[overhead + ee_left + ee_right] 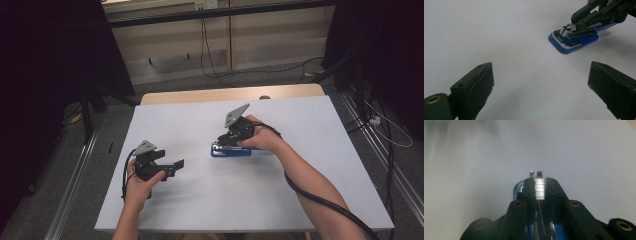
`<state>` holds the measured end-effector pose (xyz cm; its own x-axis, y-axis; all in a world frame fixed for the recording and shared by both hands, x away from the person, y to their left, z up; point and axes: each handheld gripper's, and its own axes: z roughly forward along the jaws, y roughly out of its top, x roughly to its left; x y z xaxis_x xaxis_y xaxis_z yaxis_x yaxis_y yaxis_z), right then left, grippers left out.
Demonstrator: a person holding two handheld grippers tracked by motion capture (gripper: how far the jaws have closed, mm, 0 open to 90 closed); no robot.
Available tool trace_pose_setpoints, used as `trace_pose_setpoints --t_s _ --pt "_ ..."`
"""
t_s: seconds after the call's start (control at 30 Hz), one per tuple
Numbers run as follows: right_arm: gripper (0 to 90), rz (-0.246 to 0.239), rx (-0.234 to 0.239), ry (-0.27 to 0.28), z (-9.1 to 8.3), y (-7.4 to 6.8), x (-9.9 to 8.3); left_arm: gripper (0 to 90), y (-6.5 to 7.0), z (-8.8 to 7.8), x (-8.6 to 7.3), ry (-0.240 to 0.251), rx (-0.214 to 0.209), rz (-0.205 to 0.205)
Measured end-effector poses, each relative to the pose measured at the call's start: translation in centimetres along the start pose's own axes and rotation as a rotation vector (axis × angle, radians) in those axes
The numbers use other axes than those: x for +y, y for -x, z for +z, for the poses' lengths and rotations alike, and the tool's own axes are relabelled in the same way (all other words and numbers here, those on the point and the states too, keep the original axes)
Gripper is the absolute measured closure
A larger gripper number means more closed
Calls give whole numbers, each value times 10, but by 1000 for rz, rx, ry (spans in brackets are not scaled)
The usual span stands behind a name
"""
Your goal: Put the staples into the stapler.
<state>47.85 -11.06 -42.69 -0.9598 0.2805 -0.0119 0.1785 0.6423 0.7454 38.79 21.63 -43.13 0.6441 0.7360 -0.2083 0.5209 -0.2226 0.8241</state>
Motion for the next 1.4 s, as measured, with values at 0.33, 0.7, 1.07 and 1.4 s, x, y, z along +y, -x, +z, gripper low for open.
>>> trace_pose_setpoints --t_s 0.33,0.7,1.07,1.4 --pt "798 -5 5 1 0 -1 0 68 1 1 0 0 -2 1" --pt "796 -5 4 -5 4 -1 0 68 1 1 0 3 -3 -6" --pt "784 2 0 -10 8 -1 3 68 1 2 0 -3 -5 2" --pt "599 46 -38 41 1 -3 4 68 2 3 1 3 -9 -1"
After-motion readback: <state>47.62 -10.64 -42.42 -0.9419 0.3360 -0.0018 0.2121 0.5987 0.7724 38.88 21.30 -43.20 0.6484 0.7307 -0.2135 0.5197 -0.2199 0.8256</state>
